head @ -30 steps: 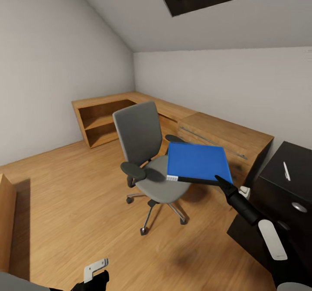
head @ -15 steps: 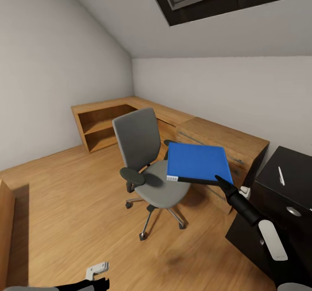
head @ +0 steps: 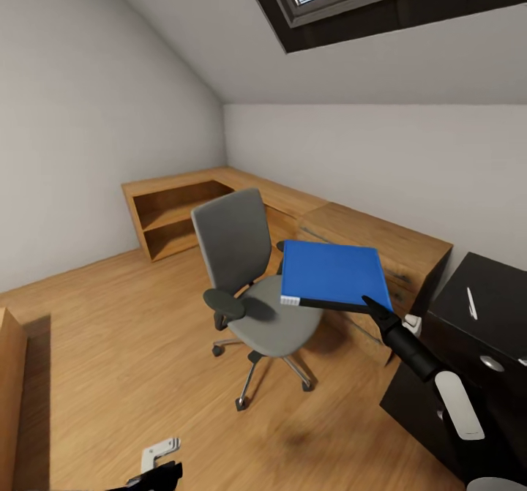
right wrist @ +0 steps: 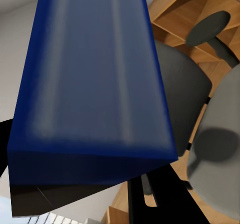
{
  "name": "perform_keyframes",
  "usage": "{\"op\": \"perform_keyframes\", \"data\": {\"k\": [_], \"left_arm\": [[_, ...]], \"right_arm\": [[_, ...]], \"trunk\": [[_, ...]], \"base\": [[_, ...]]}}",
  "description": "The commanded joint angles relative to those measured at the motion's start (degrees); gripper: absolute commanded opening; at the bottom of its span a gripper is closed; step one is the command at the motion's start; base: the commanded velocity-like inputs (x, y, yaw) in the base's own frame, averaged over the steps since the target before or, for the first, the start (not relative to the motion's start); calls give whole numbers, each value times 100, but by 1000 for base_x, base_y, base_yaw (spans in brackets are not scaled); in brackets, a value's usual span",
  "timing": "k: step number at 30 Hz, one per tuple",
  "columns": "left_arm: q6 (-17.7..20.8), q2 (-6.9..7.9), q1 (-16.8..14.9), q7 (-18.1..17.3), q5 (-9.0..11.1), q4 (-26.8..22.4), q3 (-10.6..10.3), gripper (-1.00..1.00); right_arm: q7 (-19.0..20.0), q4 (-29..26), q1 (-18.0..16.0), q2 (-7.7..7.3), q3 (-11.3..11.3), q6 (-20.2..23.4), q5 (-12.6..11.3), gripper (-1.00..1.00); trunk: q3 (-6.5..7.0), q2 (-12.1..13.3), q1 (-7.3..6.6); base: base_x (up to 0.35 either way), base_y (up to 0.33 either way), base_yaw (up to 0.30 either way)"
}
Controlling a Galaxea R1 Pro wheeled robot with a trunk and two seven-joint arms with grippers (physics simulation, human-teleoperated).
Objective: In the bedroom, organize the workspace by keeping the computer under the desk, ensuring the monitor is on the desk, placing the keyboard on the desk next to the monitor, placing the mouse on the desk next to the keyboard, moving the folder from the swivel chair onto the desk next to the mouse, stacking the notebook on top of the folder with the pen on top of the notebook, and positioning the swivel chair next to the desk.
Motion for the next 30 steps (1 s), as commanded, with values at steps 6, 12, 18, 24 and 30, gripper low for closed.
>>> {"op": "perform_keyframes", "data": {"k": [6, 12, 18, 24, 30], "left_arm": [[-901, -13, 116, 35, 33, -39, -48, 100], [-1208, -86, 307, 31, 33, -43, -48, 100], [-2224, -164, 626, -23, 33, -43, -54, 100], [-2075, -200, 650, -30, 33, -35, -47, 100], [-1305, -230, 653, 19, 33, 0, 7, 100]], "right_arm": [[-8, 2, -4, -1, -8, 51, -39, -100], [-1, 21, -4, -3, -7, 41, -37, -100], [-41, 22, -4, -7, -7, 42, -16, -100], [-84, 27, -4, -10, 6, 46, -10, -100], [-336, 12, -4, -25, 5, 52, -16, -100]], "trunk": [[103, 239, -132], [211, 479, -264], [318, 720, -396], [426, 961, -528], [534, 1201, -660]], "base": [[0, 0, 0], [0, 0, 0], [0, 0, 0], [0, 0, 0], [0, 0, 0]]}}
